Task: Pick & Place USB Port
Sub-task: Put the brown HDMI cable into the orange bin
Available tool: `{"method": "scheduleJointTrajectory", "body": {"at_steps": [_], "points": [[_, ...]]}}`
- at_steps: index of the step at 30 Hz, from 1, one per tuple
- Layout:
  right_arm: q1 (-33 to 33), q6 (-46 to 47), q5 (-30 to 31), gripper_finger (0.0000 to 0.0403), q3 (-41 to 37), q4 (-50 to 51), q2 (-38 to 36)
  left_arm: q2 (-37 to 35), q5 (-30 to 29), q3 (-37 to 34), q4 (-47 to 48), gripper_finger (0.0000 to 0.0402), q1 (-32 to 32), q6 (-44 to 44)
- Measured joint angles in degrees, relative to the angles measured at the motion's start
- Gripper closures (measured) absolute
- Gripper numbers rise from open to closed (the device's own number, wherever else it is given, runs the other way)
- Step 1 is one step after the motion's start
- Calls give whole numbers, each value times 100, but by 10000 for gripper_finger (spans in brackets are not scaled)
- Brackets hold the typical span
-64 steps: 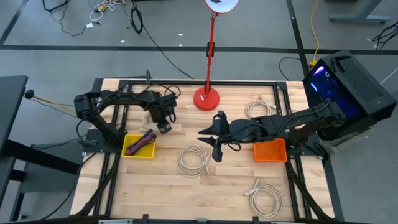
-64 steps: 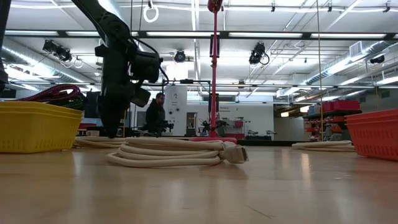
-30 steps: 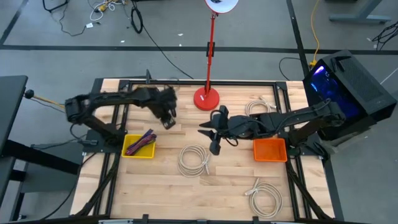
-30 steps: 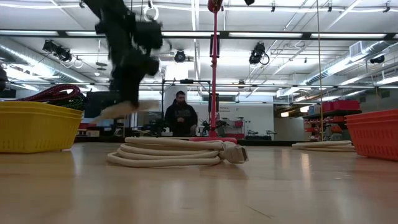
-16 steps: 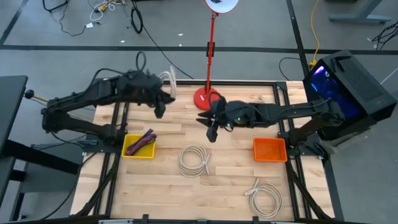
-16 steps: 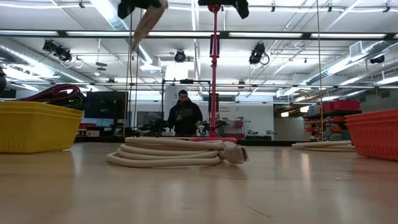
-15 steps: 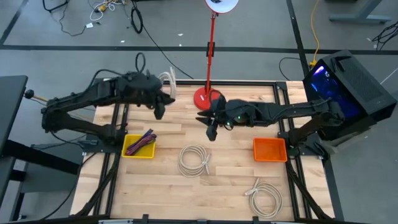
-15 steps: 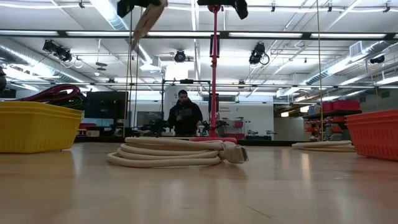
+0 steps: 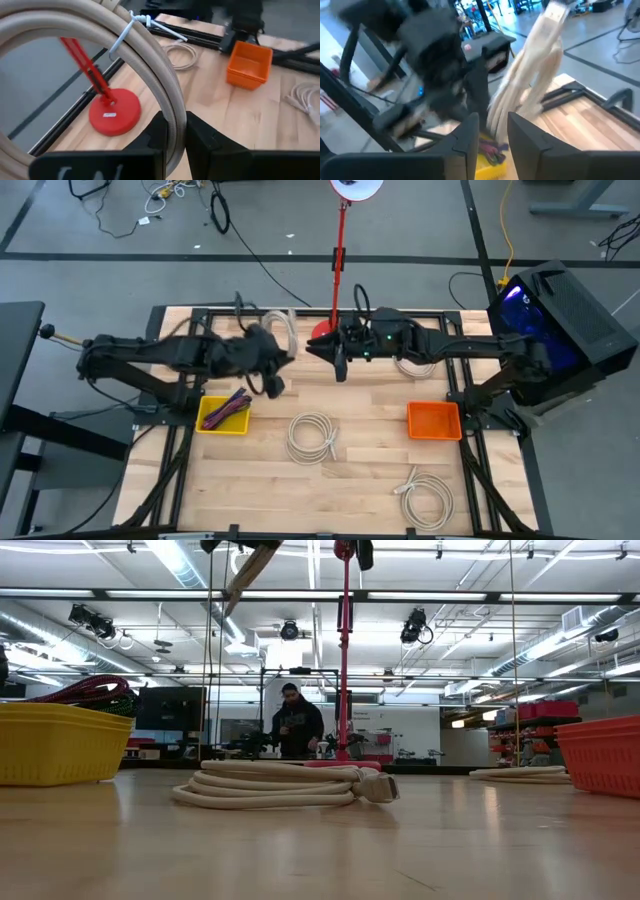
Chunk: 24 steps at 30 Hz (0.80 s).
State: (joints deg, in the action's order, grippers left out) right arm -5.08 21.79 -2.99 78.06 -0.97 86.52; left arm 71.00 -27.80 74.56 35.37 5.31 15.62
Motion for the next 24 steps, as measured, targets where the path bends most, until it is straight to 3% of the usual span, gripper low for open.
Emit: {"method": "scheduleJointTrajectory", "body": {"at_steps": [8,24], "points": [[-48,174,-457,298,-2,-130,195,264,-161,-7,-405,360,172,-170],[-55,169,-470,298,-2,-371,223,239,-315,-7,-729,360,287,-110]]}}
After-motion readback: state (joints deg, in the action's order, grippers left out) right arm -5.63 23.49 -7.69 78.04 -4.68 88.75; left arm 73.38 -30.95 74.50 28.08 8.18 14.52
